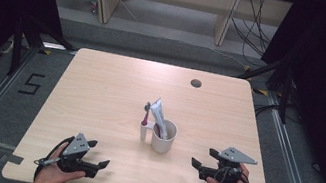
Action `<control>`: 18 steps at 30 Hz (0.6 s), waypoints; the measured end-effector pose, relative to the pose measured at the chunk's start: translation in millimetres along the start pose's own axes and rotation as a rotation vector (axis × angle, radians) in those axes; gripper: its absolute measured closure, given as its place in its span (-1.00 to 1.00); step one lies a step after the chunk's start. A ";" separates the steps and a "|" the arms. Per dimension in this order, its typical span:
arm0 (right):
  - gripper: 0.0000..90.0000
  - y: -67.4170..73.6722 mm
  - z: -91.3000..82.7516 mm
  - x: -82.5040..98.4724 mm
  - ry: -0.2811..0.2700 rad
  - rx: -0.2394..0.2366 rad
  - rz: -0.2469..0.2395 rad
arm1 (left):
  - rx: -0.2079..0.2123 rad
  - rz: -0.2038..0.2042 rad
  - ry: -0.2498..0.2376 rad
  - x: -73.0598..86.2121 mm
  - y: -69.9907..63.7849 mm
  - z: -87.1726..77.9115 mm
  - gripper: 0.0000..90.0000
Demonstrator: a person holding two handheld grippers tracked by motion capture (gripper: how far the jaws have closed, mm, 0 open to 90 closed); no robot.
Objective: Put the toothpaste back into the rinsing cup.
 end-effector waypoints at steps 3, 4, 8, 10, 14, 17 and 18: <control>-0.57 1.3 -0.4 2.7 0.002 -0.002 0.005 | 0.000 0.000 0.000 0.0 0.0 0.0 -0.62; -0.58 -1.1 -1.5 3.4 0.010 0.007 -0.031 | 0.000 0.000 0.000 0.0 0.0 0.0 -0.62; -0.60 2.6 -1.6 7.3 0.006 0.000 0.002 | 0.000 -0.002 0.001 0.2 -0.2 0.1 -0.62; -0.61 1.6 -2.6 8.7 0.008 -0.006 -0.011 | 0.001 -0.002 0.001 0.2 -0.2 0.1 -0.62; -0.63 1.4 -5.4 11.4 0.019 0.012 -0.026 | 0.000 0.000 0.001 0.1 -0.1 0.0 -0.62; -0.63 2.2 -6.9 13.2 0.026 0.009 -0.023 | 0.000 0.000 0.001 0.1 0.0 -0.1 -0.62; -0.63 2.6 -8.5 14.9 0.030 0.008 -0.027 | 0.000 0.000 0.002 0.2 0.1 0.0 -0.62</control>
Point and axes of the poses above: each handheld gripper's, and its own axes: z roughly forward along the jaws, x roughly out of its underside, y roughly to its left, the point moved 3 cm from there along z, roughly forward along the jaws, and after that the axes turned 4 degrees about -z, right-handed, at the moved point
